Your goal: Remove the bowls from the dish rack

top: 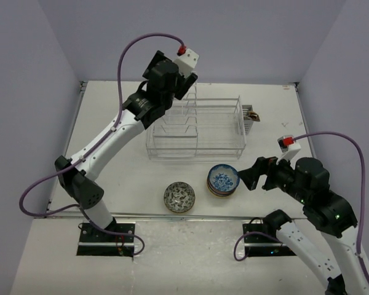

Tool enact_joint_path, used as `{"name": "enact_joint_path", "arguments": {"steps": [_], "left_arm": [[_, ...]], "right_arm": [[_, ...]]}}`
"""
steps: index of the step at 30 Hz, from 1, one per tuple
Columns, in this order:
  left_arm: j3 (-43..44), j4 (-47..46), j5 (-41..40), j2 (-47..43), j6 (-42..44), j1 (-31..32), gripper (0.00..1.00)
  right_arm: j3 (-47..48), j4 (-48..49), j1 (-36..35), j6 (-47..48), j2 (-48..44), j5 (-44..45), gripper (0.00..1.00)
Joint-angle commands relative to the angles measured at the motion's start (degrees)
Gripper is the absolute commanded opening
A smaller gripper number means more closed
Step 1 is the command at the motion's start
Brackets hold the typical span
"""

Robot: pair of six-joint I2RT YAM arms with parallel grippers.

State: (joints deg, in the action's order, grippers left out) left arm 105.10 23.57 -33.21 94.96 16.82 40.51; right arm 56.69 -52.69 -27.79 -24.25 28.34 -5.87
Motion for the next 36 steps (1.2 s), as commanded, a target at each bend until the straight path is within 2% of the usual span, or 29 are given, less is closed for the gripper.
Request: {"name": "enact_joint_path", "arguments": {"steps": [1,4,10,13,19,21,25,28,29,33,36], "left_arm": [[3.0,-6.2,3.7,1.5,11.4,-2.7,1.0],[2.6,-6.9,7.6,3.9,14.4,-4.3,1.0],[-0.2,-15.0,7.0,8.7,19.7,-7.3,1.0],[0.4,-17.6,10.2,10.9,19.8,-8.8,1.0],[-1.0,-25.4,10.4,14.0,24.0,-10.3,1.0],[-1.4,-27.6,11.1,15.3,24.0,-11.0,0.96],[-1.9,-29.5,11.6,16.8,23.6,-11.2,0.79],[-2.4,-29.6,12.7,16.6,21.9,-11.2,0.7],[-2.6,-30.0,13.2,16.1,21.8,-11.2,0.63],[-3.8,-31.7,14.1,15.4,22.3,-11.2,0.49],[-4.0,-32.2,14.2,15.2,22.1,-11.2,0.31]], "right_arm": [[1.7,1.2,-0.1,1.7,-1.4,-1.8,0.99],[0.9,1.1,0.0,1.7,-2.5,-1.6,0.99],[1.0,1.0,0.0,1.7,-2.5,-2.2,0.99],[1.8,0.6,-0.1,2.0,-2.4,-3.7,0.99],[4.1,-1.7,-0.1,2.7,-2.3,-3.6,0.99],[4.5,-2.2,-0.1,2.8,-2.4,-3.5,0.99],[4.6,-3.6,-0.1,2.9,-3.0,-3.0,0.99],[4.7,-3.8,0.0,2.9,-3.5,-2.7,0.99],[4.7,-3.8,-0.1,2.9,-3.3,-2.7,0.99],[4.7,-3.5,0.0,3.0,-2.8,-2.8,0.99],[4.7,-3.3,0.0,3.1,-2.5,-2.9,0.99]]}}
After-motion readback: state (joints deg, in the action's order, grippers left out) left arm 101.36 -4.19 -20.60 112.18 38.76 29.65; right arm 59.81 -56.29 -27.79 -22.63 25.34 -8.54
